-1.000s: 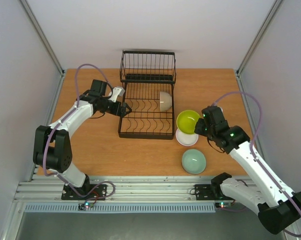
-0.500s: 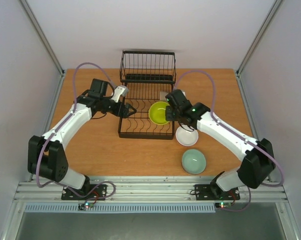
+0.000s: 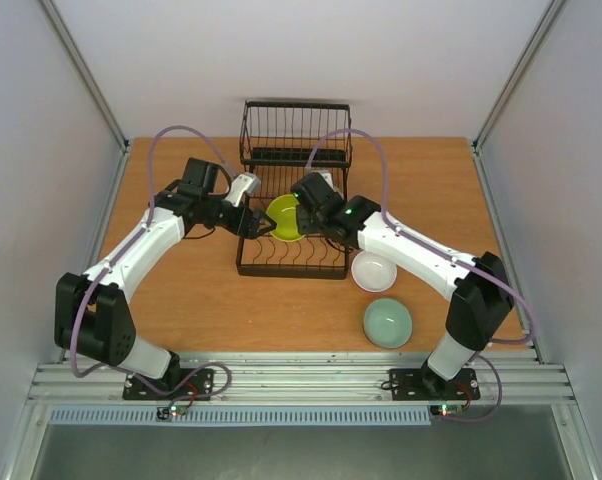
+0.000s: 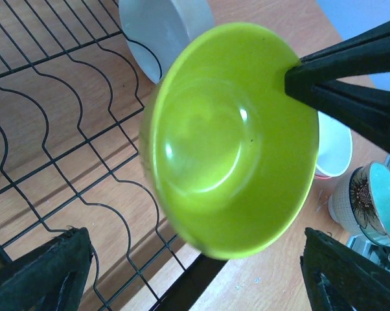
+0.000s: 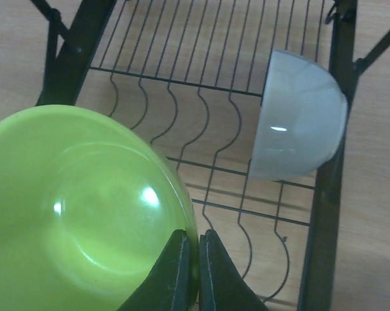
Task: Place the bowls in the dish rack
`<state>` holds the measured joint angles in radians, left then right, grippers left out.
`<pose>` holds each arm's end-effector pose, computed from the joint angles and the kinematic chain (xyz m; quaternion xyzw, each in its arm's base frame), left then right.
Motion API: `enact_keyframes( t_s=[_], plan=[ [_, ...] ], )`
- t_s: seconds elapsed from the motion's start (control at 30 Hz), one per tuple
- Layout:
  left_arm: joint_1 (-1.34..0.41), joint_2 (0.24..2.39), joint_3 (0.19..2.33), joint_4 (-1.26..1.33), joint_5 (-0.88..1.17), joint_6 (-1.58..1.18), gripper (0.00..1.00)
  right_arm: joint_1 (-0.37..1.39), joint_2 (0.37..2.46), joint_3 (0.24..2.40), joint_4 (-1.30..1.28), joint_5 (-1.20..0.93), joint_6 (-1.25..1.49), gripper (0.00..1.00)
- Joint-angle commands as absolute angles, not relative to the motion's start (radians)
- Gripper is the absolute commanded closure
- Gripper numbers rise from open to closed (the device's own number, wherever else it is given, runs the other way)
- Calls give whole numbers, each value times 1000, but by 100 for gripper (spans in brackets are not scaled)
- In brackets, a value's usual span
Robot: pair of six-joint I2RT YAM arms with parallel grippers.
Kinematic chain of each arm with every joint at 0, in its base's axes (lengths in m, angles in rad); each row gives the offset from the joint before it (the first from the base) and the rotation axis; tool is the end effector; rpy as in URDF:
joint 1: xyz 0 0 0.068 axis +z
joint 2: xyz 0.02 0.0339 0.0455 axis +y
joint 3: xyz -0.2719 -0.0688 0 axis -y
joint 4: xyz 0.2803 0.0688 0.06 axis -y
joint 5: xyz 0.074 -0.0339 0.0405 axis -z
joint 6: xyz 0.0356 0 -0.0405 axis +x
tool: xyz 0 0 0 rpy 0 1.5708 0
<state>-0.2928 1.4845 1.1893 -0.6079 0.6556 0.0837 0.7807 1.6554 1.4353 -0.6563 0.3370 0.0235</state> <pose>0.3245 -0.1205 0.2800 0.2710 0.8589 -0.3349 0.2768 0.2914 0.2721 0.2991 -0.2896 0.8825 -0.0138 0.3704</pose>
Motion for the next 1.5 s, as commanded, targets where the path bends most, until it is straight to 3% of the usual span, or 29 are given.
enact_keyframes(
  t_s=[0.0,0.1,0.17,0.27,0.3,0.4,0.67,0.7,0.8,0.9,1.13,1.33,1.47],
  plan=[
    [-296,1477,1209,-607,664,98,12,822,1670,1497,-622,368,17,99],
    [-296,1484,1206,-605,657,100,15,854,1672,1512,-620,376,-21,99],
    [-297,1494,1208,-606,655,101,25,871,1672,1519,-620,381,-24,99],
    [-298,1515,1219,-620,653,103,71,880,1674,1522,-619,382,-24,99],
    [-298,1522,1223,-626,650,103,82,882,1674,1521,-617,380,-23,99],
    [-298,1535,1230,-633,640,105,98,889,1669,1513,-605,378,-24,99],
    [-299,1530,1215,-615,609,108,99,890,1631,1465,-540,325,-42,98],
    [-300,1527,1211,-611,606,106,100,891,1617,1443,-522,317,-56,94],
    [-298,1522,1198,-597,616,107,100,889,1556,1385,-461,307,-99,59],
    [-298,1511,1173,-563,650,110,100,838,1491,1325,-421,220,-87,35],
    [-292,1520,1138,-507,736,103,100,631,1384,1134,-215,-257,79,26],
    [-284,1529,1118,-470,792,106,100,594,1398,1065,-81,-538,138,18],
    [-278,1522,1109,-457,805,108,100,586,1415,1014,21,-613,185,14]
  ],
)
